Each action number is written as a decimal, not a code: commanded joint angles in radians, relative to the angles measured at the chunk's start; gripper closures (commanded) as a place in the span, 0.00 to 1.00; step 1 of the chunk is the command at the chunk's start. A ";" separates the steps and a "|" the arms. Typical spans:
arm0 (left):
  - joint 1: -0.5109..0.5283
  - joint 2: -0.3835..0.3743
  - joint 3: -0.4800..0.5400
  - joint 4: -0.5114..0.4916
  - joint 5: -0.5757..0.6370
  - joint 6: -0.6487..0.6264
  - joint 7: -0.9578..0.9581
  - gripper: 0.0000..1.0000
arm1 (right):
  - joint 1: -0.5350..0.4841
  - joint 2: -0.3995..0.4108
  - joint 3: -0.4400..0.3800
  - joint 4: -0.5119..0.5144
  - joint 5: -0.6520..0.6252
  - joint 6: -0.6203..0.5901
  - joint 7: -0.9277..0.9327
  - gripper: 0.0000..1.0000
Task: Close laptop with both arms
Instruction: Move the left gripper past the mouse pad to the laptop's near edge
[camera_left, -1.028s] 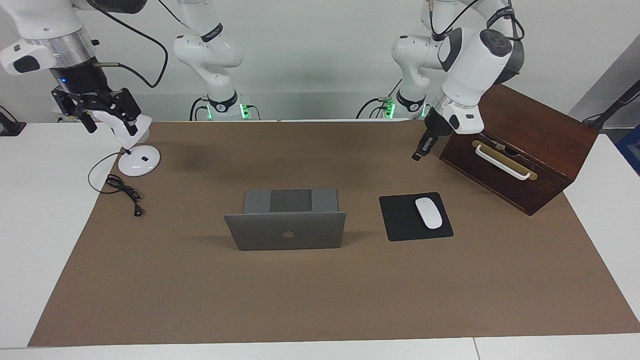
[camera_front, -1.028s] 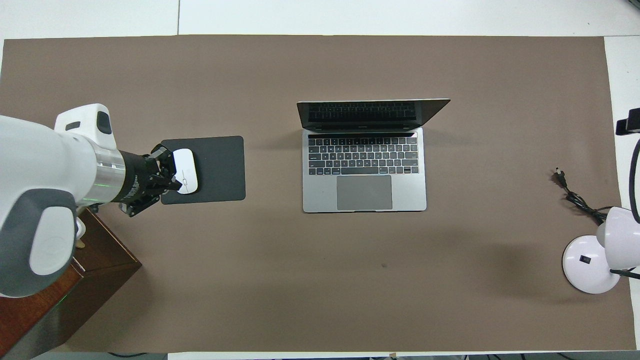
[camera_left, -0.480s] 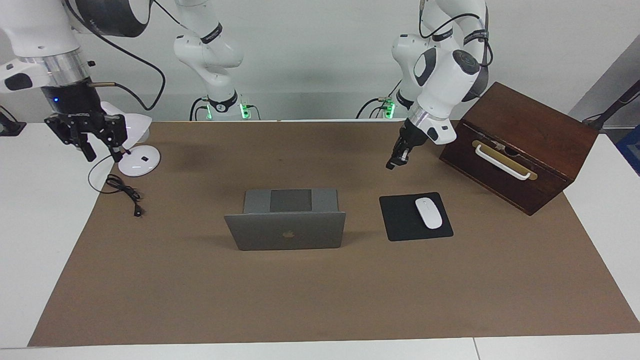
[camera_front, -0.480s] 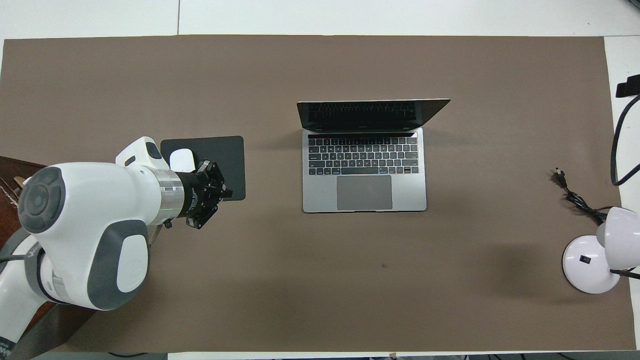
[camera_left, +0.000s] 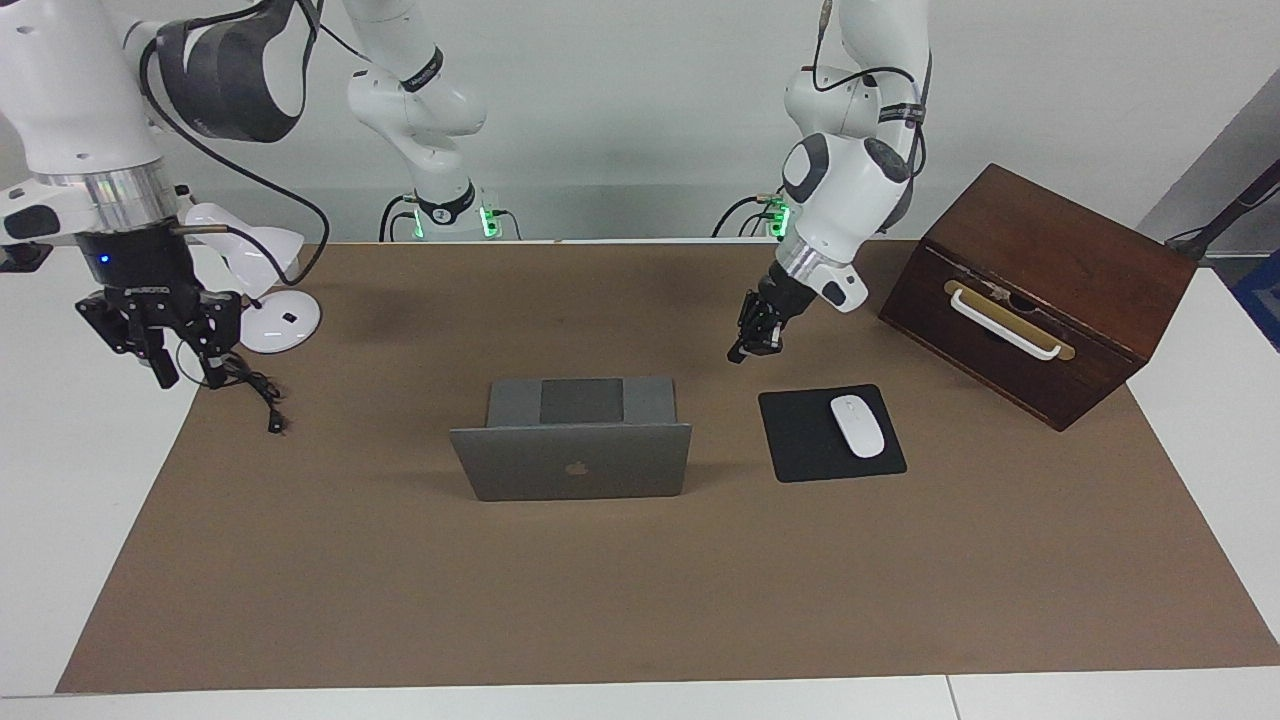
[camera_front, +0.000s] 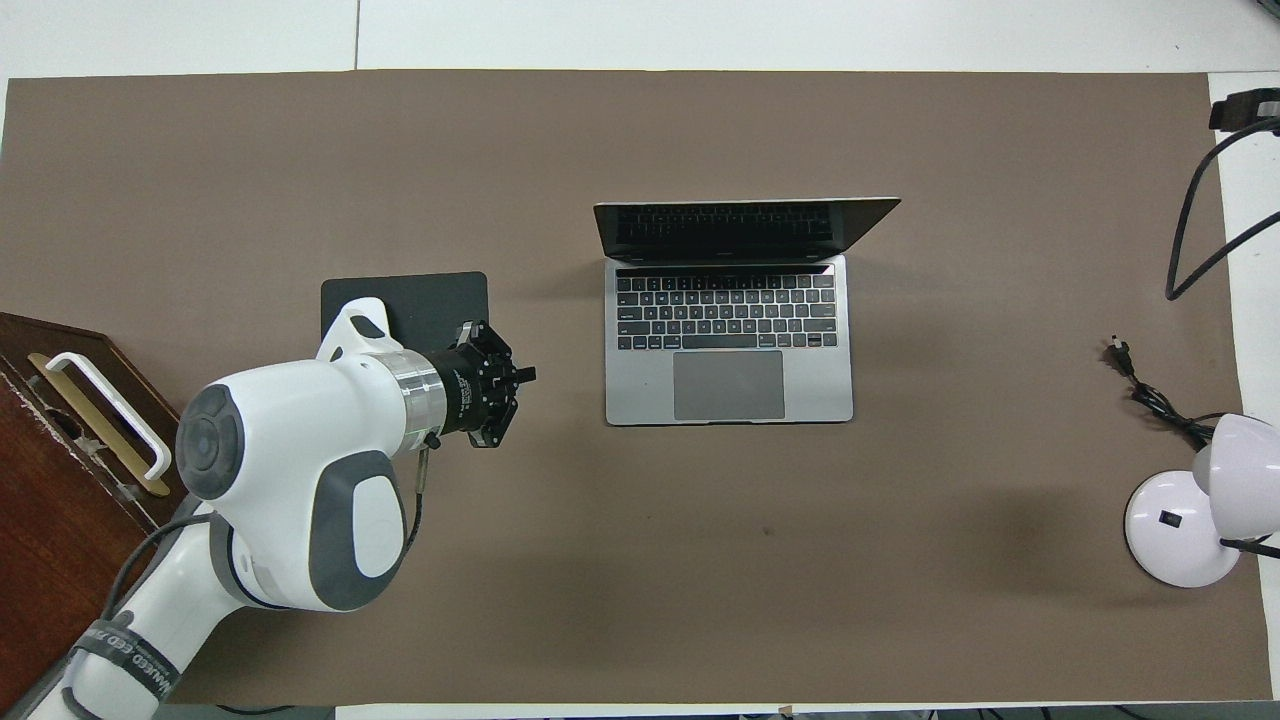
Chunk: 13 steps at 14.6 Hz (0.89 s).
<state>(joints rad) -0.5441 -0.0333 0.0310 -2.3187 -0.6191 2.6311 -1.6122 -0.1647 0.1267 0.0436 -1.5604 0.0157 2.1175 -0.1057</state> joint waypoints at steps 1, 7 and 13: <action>-0.068 0.016 0.013 -0.053 -0.083 0.146 -0.141 1.00 | -0.004 0.025 0.013 -0.007 0.001 0.071 -0.022 0.97; -0.229 0.125 0.014 -0.059 -0.463 0.436 -0.144 1.00 | 0.002 0.068 0.041 0.002 -0.013 0.116 0.027 1.00; -0.258 0.203 0.014 -0.002 -0.761 0.509 -0.141 1.00 | 0.083 0.137 0.055 0.068 -0.077 0.104 0.179 1.00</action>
<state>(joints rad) -0.7945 0.1403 0.0338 -2.3517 -1.3191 3.1179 -1.7469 -0.1105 0.2199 0.0926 -1.5482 -0.0167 2.2195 0.0036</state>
